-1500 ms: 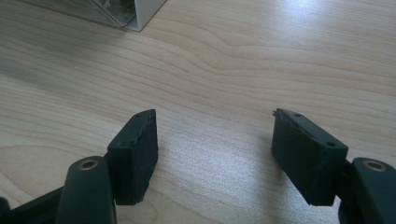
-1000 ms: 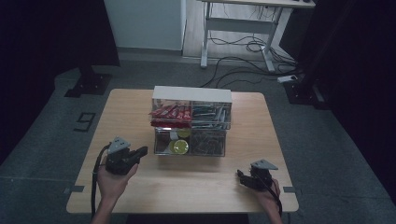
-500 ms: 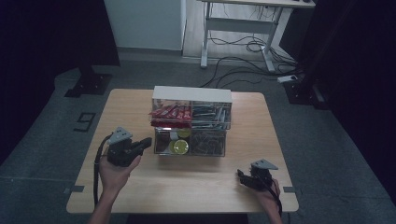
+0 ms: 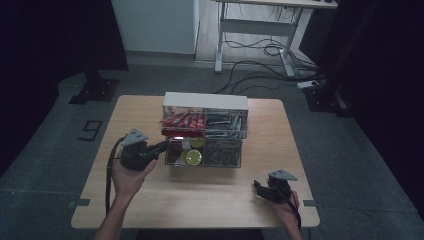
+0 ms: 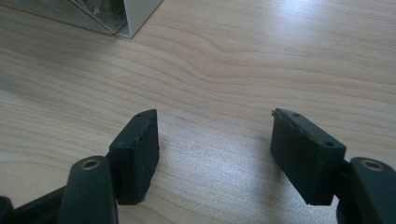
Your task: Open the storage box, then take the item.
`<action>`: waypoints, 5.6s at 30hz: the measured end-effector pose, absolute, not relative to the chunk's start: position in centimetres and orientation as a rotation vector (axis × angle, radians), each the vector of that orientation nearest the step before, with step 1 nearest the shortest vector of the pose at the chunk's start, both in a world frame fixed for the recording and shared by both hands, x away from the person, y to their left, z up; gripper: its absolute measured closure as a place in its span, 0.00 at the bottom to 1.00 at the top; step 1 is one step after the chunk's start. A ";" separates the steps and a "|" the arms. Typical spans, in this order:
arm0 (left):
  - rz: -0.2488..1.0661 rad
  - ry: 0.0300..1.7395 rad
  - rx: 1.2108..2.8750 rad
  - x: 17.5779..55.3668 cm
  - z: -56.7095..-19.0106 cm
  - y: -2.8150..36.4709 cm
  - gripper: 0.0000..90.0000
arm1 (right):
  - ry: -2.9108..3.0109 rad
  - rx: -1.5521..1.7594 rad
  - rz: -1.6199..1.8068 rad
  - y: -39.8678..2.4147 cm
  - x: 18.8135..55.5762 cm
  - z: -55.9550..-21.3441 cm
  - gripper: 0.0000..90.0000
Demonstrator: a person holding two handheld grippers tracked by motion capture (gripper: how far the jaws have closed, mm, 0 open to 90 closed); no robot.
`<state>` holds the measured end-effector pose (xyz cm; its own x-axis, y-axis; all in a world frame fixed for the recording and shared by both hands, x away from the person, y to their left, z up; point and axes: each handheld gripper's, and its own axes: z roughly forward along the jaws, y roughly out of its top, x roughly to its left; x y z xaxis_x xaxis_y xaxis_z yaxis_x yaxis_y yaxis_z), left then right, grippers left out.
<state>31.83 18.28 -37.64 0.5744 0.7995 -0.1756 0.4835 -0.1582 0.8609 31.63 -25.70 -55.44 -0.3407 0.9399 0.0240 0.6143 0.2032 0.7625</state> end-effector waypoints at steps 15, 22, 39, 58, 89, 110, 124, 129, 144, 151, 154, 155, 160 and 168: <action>0.401 1.024 1.813 32.0 -36.4 17.7 1.00 | 2.027 1.444 0.954 -26.0 31.0 -55.4 0.37; 0.394 1.016 1.812 32.7 -35.9 17.4 1.00 | 2.024 1.448 0.954 -26.1 30.9 -55.4 0.37; 0.363 1.005 1.819 34.3 -35.6 16.3 1.00 | 2.021 1.451 0.949 -26.1 30.6 -55.4 0.37; 0.344 0.991 1.821 35.0 -34.8 15.9 1.00 | 2.020 1.449 0.945 -26.1 30.6 -55.4 0.37; 0.364 1.014 1.787 36.7 -33.3 16.3 1.00 | 2.018 1.447 0.945 -26.2 30.5 -55.5 0.37; 0.356 1.011 1.780 37.0 -32.7 16.5 1.00 | 1.971 1.425 1.067 -25.7 29.9 -53.6 0.44; 0.370 1.011 1.805 36.8 -32.3 16.3 1.00 | 1.886 1.212 1.290 -22.9 29.9 -44.9 0.50; 0.371 1.006 1.808 36.8 -32.2 16.2 1.00 | 1.861 1.158 1.347 -21.7 30.3 -42.1 0.53; 0.368 1.010 1.806 36.9 -32.3 16.3 1.00 | 1.873 1.127 1.394 -18.8 32.9 -38.7 0.67; 0.362 1.011 1.812 37.1 -32.4 16.0 1.00 | 1.879 1.126 1.398 -17.9 33.9 -38.6 0.71; 0.362 1.012 1.812 37.1 -32.4 16.0 1.00 | 1.884 1.135 1.402 -17.7 34.3 -38.7 0.72; 0.362 1.012 1.811 37.1 -32.4 16.0 1.00 | 1.886 1.139 1.406 -17.6 34.4 -38.8 0.72; 0.357 1.013 1.809 37.1 -32.4 16.1 1.00 | 1.889 1.130 1.414 -17.1 34.7 -38.6 0.73; 0.355 1.015 1.806 37.2 -32.3 16.1 1.00 | 1.885 1.131 1.370 -16.0 35.5 -38.3 0.74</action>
